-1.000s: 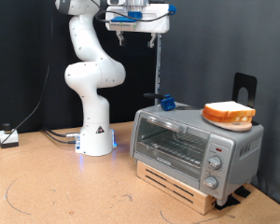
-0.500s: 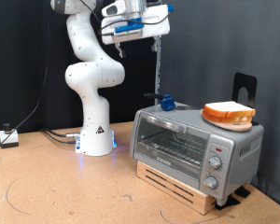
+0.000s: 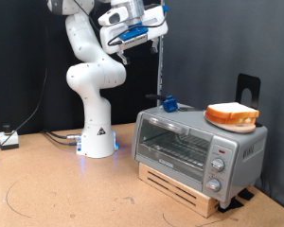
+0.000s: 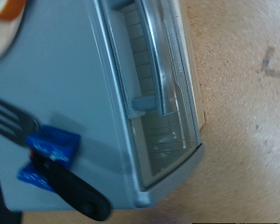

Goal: Make a piece of toast with the oven

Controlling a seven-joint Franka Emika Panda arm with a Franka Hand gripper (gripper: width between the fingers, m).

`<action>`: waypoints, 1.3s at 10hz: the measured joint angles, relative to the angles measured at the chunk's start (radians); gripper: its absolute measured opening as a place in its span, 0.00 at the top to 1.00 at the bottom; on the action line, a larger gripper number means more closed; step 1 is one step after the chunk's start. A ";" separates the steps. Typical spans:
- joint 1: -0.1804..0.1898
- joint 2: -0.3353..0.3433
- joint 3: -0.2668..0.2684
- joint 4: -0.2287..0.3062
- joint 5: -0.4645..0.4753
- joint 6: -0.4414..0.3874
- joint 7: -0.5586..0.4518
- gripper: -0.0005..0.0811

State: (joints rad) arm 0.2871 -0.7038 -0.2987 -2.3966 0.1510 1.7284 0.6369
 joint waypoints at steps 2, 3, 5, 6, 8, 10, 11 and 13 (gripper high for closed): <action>0.030 0.039 -0.028 0.015 0.000 0.004 -0.064 0.01; 0.032 0.032 -0.032 0.010 0.023 0.005 -0.084 0.01; 0.041 0.026 -0.072 -0.008 0.087 -0.009 -0.171 0.01; 0.040 0.027 -0.082 -0.026 0.091 0.013 -0.186 0.01; 0.037 0.049 -0.099 -0.062 0.091 0.091 -0.202 0.01; 0.041 0.114 -0.136 -0.067 0.091 0.098 -0.278 0.01; 0.041 0.149 -0.147 -0.069 0.091 0.101 -0.302 0.01; 0.040 0.194 -0.150 -0.074 0.093 0.118 -0.306 0.01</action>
State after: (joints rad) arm 0.3275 -0.5096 -0.4486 -2.4706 0.2442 1.8468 0.3308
